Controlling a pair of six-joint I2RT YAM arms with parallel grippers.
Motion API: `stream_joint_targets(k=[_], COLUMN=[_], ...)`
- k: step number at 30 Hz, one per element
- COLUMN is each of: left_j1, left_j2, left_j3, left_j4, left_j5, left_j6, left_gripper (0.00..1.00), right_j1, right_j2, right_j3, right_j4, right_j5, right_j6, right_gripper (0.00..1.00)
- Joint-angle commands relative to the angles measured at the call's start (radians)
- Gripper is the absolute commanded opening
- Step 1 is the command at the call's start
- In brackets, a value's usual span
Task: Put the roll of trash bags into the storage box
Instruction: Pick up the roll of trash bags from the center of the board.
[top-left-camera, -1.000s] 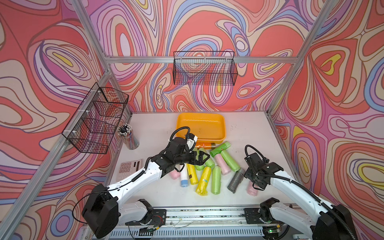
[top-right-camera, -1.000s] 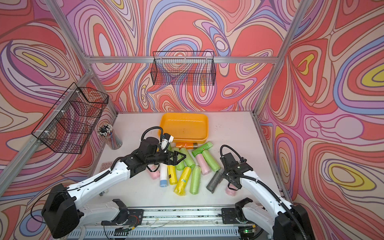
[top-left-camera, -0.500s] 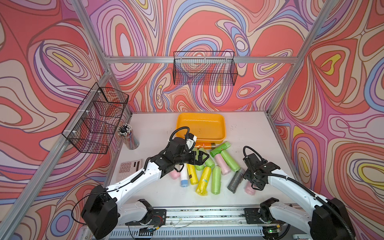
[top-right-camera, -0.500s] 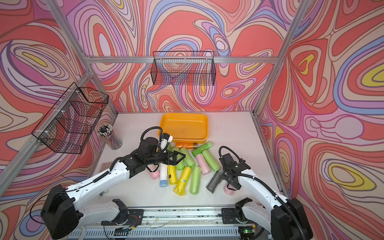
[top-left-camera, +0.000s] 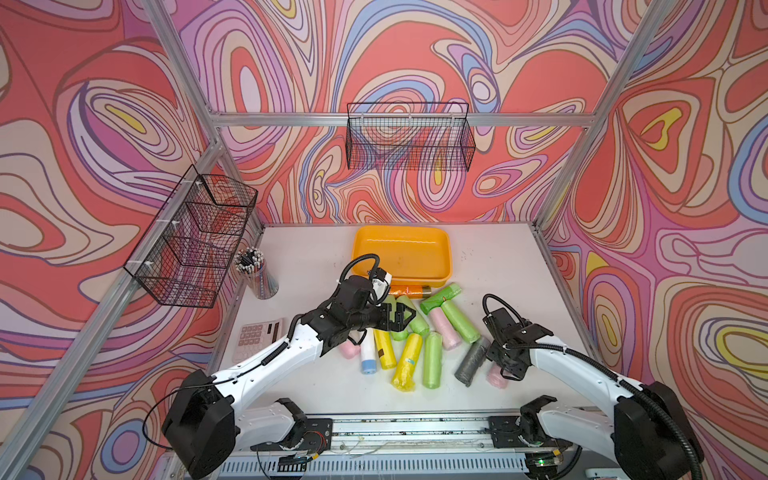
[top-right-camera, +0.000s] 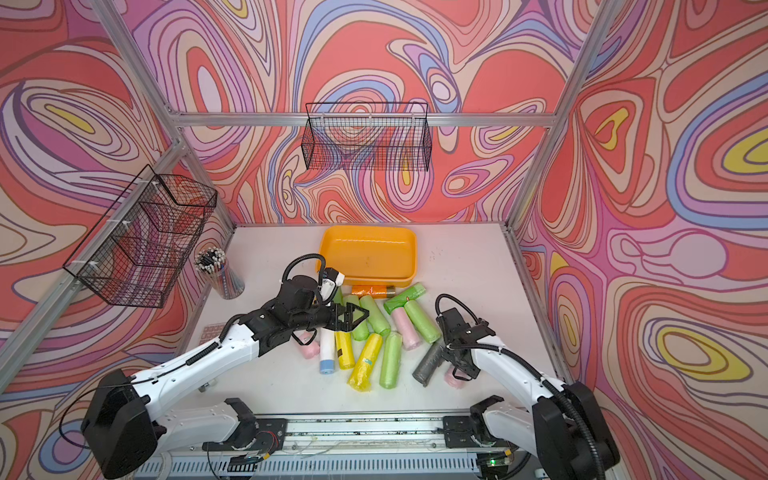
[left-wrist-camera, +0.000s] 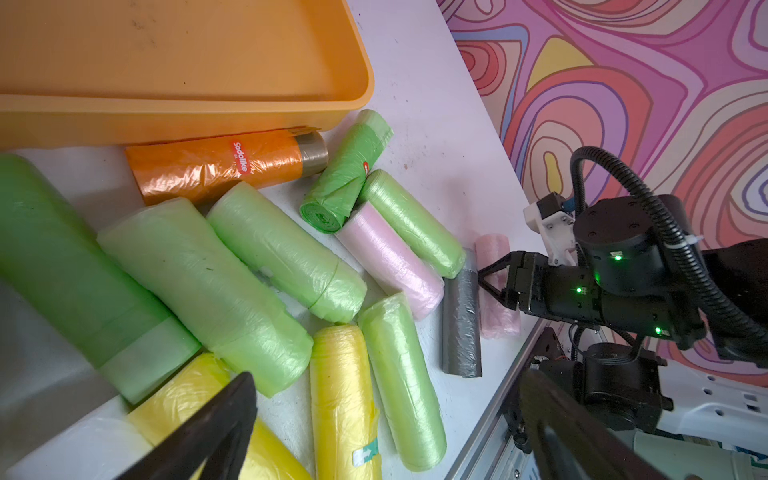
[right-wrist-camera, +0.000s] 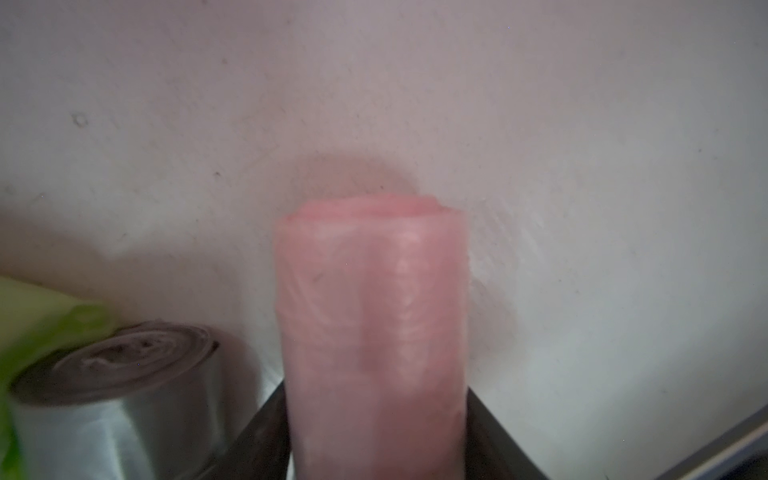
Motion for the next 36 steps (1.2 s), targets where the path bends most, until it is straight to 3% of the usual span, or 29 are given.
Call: stream_joint_targets(k=[1, 6, 22, 36], left_j1=[-0.003, -0.003, -0.004, -0.003], left_j2=[-0.019, -0.016, 0.031, 0.049], left_j3=[0.004, 0.011, 0.053, 0.119], left_j4=[-0.027, -0.028, -0.063, -0.126], left_j5=[-0.023, -0.022, -0.025, -0.056], left_j6=[0.016, 0.012, -0.001, 0.006], left_gripper=[1.0, 1.0, 1.0, 1.0], right_j1=[-0.006, -0.005, -0.005, -0.005], right_j2=[0.0, -0.026, -0.039, 0.072], right_j3=[-0.01, -0.009, 0.129, 0.33], right_j4=[0.029, 0.041, 0.046, 0.134], right_j5=[0.027, 0.028, 0.044, 0.029], right_j6=[0.005, 0.006, -0.072, -0.141], right_gripper=[0.51, 0.4, 0.25, 0.24])
